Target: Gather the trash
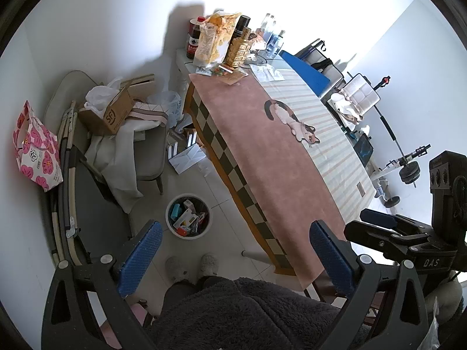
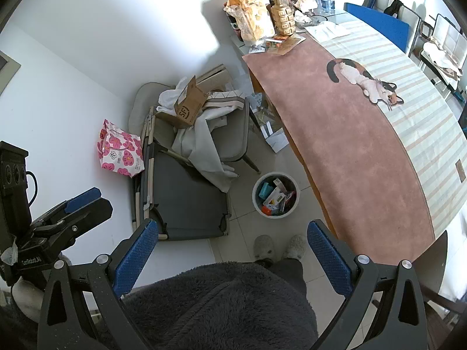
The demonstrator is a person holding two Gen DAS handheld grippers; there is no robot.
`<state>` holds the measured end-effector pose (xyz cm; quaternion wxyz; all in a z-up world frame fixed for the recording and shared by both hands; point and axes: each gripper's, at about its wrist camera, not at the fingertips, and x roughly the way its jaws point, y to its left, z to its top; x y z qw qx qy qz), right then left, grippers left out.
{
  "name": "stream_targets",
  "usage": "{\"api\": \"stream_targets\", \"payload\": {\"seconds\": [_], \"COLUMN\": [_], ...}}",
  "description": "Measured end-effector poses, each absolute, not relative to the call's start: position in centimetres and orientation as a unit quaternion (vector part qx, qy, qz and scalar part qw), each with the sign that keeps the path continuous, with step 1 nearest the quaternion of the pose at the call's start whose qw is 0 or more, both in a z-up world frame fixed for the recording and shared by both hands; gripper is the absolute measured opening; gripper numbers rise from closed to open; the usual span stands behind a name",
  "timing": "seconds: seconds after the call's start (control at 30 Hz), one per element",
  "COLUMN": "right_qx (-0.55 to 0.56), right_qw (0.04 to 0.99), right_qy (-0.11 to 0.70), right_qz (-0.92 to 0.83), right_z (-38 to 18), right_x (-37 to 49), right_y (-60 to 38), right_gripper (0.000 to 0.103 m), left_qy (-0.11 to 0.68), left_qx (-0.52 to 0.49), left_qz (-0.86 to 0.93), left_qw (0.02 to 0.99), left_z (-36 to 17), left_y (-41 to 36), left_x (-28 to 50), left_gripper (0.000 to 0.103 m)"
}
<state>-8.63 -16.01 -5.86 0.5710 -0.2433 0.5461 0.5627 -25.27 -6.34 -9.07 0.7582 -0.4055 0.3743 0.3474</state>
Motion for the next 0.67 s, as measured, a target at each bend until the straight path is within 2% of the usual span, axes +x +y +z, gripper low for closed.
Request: {"api": "stream_targets", "payload": {"seconds": [0.67], "right_qx": [-0.244], "right_qw": [0.569], "right_qy": [0.546], "right_qz": [0.564], "right_z": [-5.71], "right_x": [-8.62], "right_y": [-16.22], "right_gripper": [0.103], "left_qy": [0.374], "left_qx": [-0.404], "left_qz": [0.348], "left_qw": [0.759], "left_z": [-9.05], "left_y": [-6.62], "left_x": [-25.19], "left_gripper": [0.103]}}
